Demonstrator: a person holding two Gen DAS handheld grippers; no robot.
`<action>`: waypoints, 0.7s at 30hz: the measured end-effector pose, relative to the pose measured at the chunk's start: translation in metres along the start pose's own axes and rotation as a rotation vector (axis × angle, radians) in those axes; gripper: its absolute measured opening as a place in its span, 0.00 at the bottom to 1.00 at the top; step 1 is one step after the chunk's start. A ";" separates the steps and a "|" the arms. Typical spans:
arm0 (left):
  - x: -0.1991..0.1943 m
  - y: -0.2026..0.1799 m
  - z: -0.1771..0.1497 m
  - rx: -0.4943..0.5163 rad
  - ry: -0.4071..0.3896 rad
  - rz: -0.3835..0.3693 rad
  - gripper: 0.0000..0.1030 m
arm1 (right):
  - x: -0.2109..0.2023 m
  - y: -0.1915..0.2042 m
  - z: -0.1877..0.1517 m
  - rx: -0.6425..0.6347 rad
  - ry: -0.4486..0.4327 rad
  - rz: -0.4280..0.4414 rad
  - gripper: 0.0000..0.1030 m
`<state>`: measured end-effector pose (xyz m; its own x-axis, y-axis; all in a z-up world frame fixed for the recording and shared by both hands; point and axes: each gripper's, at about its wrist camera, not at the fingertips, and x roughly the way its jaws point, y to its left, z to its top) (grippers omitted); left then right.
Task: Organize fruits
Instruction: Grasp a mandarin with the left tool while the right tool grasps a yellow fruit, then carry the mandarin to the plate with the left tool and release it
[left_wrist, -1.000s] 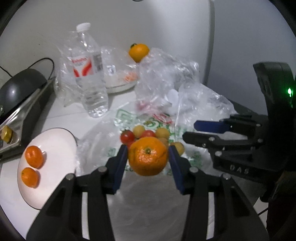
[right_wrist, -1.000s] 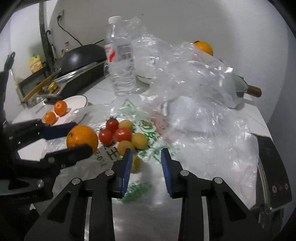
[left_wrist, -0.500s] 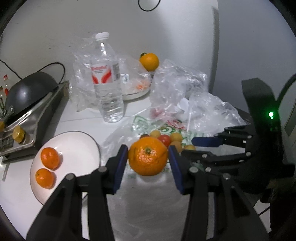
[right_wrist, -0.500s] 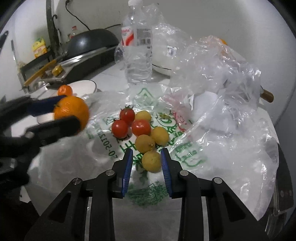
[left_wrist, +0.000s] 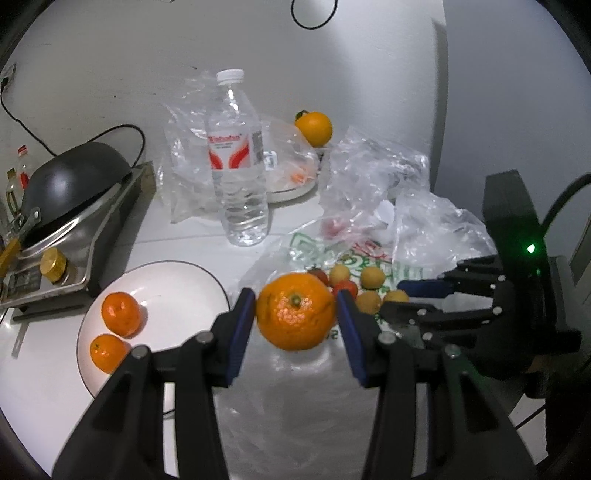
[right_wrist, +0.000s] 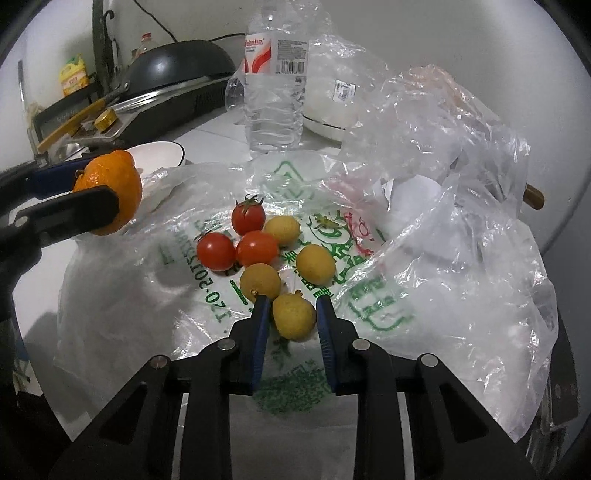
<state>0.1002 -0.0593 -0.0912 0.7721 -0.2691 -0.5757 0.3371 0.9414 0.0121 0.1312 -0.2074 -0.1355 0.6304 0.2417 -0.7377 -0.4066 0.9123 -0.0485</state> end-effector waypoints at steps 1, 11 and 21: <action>-0.001 0.001 0.000 -0.001 -0.002 0.002 0.45 | -0.001 0.000 0.001 0.000 -0.003 -0.001 0.27; -0.005 0.011 -0.002 -0.005 -0.010 0.029 0.45 | -0.021 0.004 0.015 -0.007 -0.062 0.008 0.27; -0.010 0.023 -0.003 -0.019 -0.018 0.047 0.45 | -0.025 0.017 0.026 -0.029 -0.086 0.021 0.27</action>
<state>0.0986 -0.0345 -0.0878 0.7967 -0.2276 -0.5599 0.2900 0.9567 0.0237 0.1258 -0.1889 -0.1000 0.6755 0.2891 -0.6783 -0.4384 0.8972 -0.0542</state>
